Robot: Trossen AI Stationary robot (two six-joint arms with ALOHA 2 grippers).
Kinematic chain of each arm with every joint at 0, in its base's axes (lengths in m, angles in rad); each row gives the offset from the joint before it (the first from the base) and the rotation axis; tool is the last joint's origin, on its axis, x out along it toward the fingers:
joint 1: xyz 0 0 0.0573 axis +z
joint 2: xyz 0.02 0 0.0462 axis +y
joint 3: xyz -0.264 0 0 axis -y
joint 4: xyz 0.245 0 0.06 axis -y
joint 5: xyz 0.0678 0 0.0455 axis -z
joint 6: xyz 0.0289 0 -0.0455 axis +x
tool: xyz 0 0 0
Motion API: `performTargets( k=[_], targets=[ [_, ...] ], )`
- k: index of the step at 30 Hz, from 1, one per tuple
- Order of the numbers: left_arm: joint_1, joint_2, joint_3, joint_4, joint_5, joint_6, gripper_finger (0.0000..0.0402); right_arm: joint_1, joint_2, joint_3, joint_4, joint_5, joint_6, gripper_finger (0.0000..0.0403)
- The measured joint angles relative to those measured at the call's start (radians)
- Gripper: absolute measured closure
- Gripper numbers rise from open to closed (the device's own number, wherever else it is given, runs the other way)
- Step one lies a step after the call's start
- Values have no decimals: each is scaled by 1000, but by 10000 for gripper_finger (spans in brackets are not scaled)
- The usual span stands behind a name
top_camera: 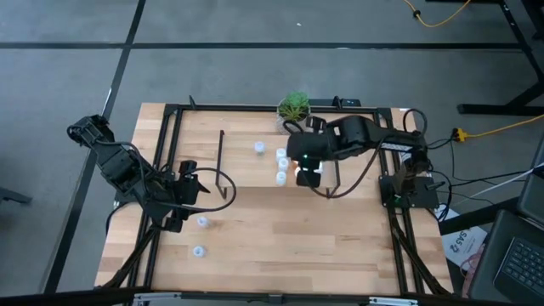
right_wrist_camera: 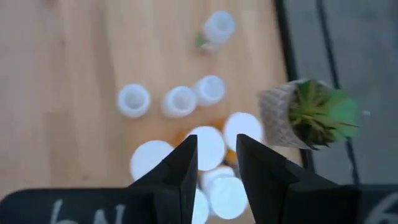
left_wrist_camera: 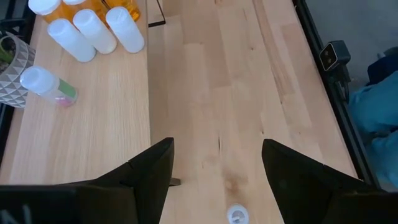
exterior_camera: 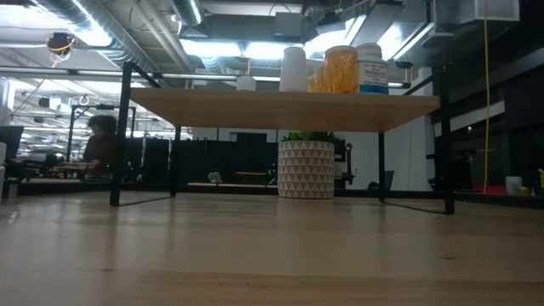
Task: Pick and place medicine bottles onto shelf by color
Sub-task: Adjust the transparent pill bottles on the shelf
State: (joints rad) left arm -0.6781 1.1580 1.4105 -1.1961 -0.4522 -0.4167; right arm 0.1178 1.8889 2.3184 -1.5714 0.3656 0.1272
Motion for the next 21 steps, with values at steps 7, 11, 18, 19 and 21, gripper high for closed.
performTargets(
  k=[7, 11, 18, 19, 21],
  targets=[
    [0, 0, 0, 0, -6, -1, 164, -41, 32, 0, 3, -85, -23, 289],
    [0, 0, 0, 0, -8, -1, 164, -67, 53, -1, 8, -153, -59, 289],
    [0, 0, 0, 0, -8, -2, 164, -113, 98, -1, 9, -224, -60, 301],
    [0, 0, 0, 0, -8, -2, 164, -115, 105, -1, 9, -227, -64, 305],
    [0, 0, 0, 0, -8, -2, 164, -116, 119, -1, 9, -231, -80, 314]
  ],
)
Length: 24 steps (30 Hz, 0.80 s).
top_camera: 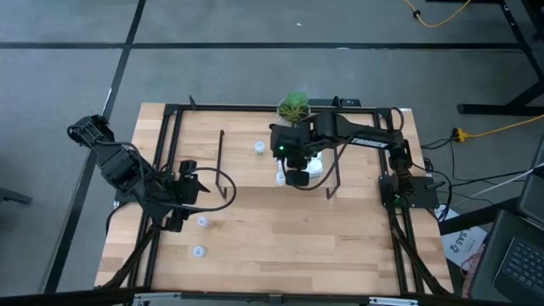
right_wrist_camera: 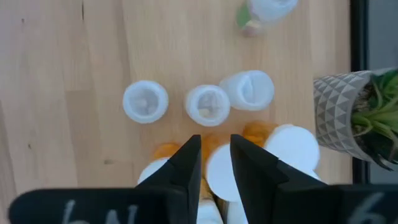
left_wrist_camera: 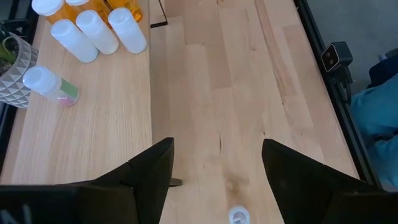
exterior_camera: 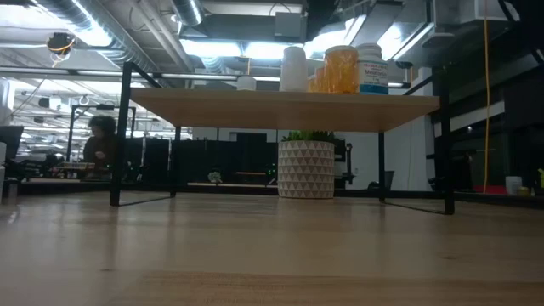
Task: Pick and place medicine bottles onto shelf by color
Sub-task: Adjust the transparent pill bottles on the shelf
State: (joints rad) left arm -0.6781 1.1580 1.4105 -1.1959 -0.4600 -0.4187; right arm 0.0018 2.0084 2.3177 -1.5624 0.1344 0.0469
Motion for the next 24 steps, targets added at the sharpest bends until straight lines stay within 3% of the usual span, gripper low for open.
performTargets(
  k=[9, 18, 24],
  targets=[
    [0, 0, 0, 0, 0, 1, 164, -10, 9, 0, -6, -36, 2, 347],
    [0, 0, 0, 0, -17, 2, 164, -10, 10, -162, 44, -42, 4, 364],
    [0, 0, 0, 0, -18, 2, 164, -12, 10, -196, 94, -42, -7, 364]
  ],
)
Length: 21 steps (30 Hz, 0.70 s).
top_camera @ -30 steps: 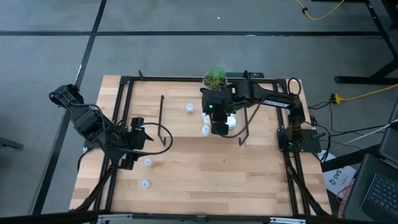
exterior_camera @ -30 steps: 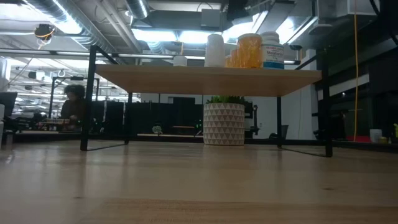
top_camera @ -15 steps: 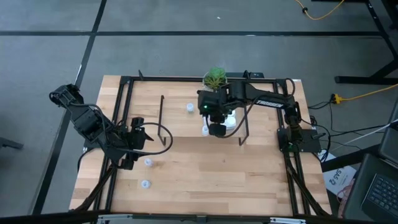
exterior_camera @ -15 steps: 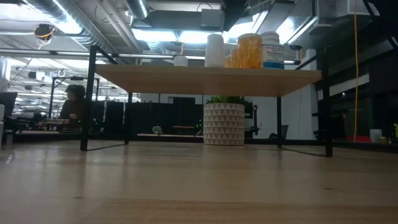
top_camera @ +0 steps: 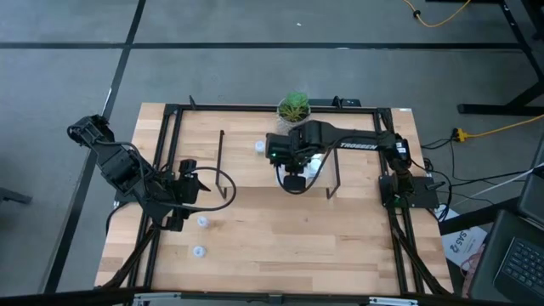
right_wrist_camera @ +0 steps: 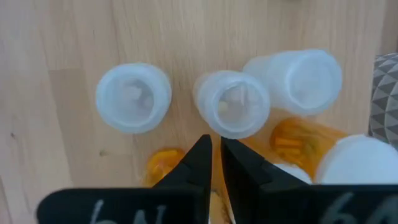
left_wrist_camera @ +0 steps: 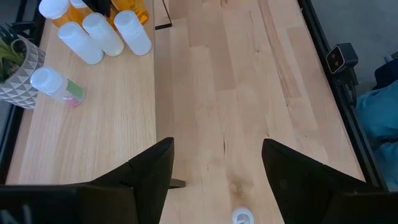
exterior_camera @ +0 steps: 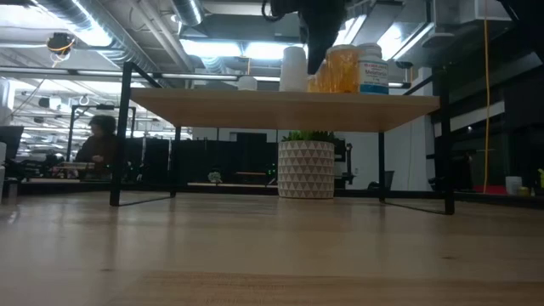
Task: Pick and place medicine bottles onto shelf by color
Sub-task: Adjust the transparent pill bottles on the shelf
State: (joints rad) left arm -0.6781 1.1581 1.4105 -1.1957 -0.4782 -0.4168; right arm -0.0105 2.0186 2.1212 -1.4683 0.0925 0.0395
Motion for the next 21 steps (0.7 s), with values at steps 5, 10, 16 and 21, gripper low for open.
performTargets(
  k=[5, 10, 16, 21],
  targets=[
    [0, 0, 0, 0, -2, 0, 164, -1, 0, 0, 32, 0, -16, 364],
    [0, 0, 0, 0, -3, 1, 164, -1, 0, 0, 68, 0, -28, 364],
    [0, 0, 0, 0, -3, 1, 164, -1, -3, 13, 47, 1, -31, 364],
    [0, 0, 0, 0, -3, 1, 164, -1, -6, 76, 34, 36, -34, 364]
  ],
)
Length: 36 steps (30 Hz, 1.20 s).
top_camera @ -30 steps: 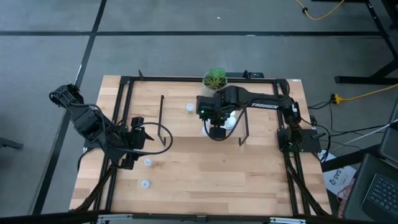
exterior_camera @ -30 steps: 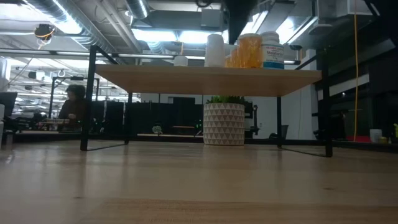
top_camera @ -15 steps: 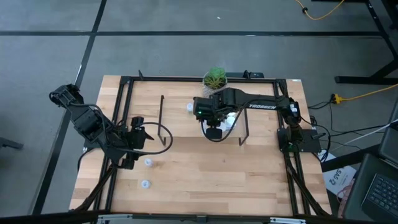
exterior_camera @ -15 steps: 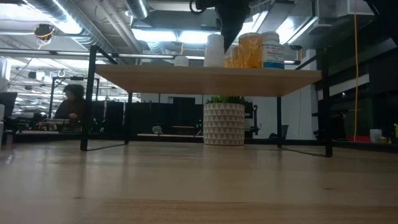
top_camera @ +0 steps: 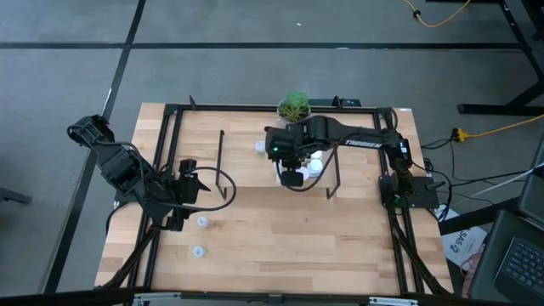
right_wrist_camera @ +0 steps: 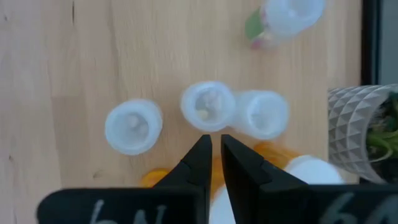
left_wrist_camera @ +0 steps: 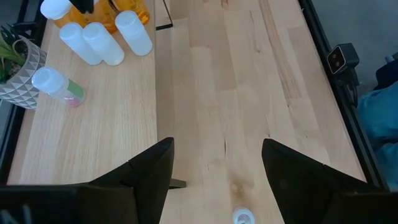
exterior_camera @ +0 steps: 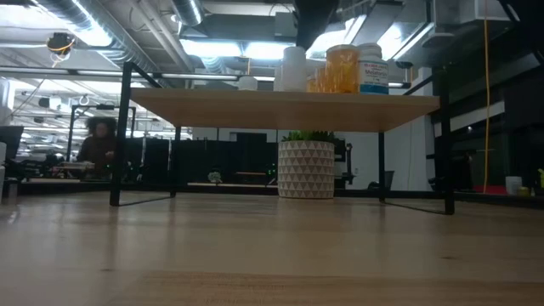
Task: Pick and place medicine bottles onto shelf by color
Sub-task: Adjust the transparent pill bottles on the shelf
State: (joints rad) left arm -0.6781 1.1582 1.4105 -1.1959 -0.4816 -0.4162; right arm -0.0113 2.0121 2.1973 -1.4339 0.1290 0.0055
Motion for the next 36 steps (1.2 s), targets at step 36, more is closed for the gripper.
performTargets(
  k=[36],
  targets=[
    [0, 0, 0, 0, 0, 1, 164, -51, 6, -11, -12, -26, 39, 364]
  ],
)
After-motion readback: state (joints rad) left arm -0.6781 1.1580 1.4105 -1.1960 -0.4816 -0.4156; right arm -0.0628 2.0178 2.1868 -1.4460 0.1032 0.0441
